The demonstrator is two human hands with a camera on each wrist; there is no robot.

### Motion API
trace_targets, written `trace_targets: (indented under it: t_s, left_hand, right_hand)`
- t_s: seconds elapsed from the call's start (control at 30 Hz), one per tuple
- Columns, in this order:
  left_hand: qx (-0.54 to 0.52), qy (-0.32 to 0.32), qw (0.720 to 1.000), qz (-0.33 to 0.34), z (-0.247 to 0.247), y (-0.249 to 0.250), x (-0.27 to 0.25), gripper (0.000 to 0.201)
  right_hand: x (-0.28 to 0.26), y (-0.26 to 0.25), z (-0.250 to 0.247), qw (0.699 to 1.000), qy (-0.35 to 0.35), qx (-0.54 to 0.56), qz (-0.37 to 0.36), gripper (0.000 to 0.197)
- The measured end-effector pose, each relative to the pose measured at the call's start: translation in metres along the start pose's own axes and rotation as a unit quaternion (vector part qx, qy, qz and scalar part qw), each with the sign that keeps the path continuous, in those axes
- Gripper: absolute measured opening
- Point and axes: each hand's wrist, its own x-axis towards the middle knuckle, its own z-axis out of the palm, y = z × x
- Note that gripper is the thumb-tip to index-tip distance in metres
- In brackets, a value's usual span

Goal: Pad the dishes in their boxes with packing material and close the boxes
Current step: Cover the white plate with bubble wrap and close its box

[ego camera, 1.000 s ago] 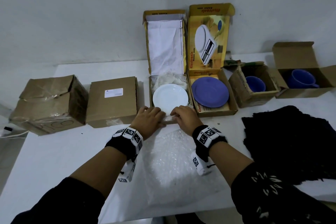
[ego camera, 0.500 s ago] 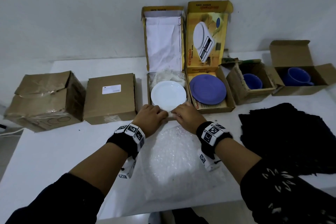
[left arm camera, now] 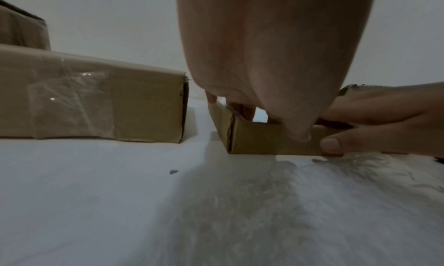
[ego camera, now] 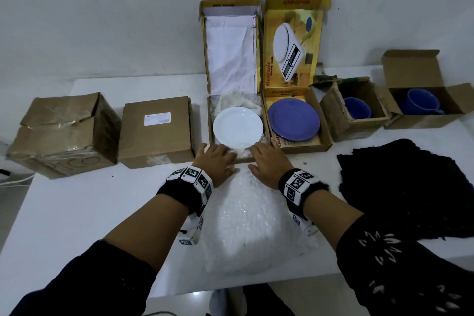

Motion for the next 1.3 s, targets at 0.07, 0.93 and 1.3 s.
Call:
trace_targets:
  t_s: [0.07,0.93,1.3]
  left_hand:
    - [-0.008,0.001,1.000,0.004,0.000,-0.003,-0.002,0.046]
    - [-0.382,0.004,0.924,-0.006,0.014,0.048,-0.031,0.015]
    - [-0.593,0.102,0.787,0.133,-0.051,0.033,-0.060,0.011]
  right_hand:
    - [-0.003,0.002,-0.006,1.000,-0.022,0.020,0.007,0.049]
    - [-0.116,-0.039,0.011,0.910,-0.037,0.239,0.337,0.108]
    - [-0.106,-0.046,-0.045,0.878,0.008,0.453,0.154,0.050]
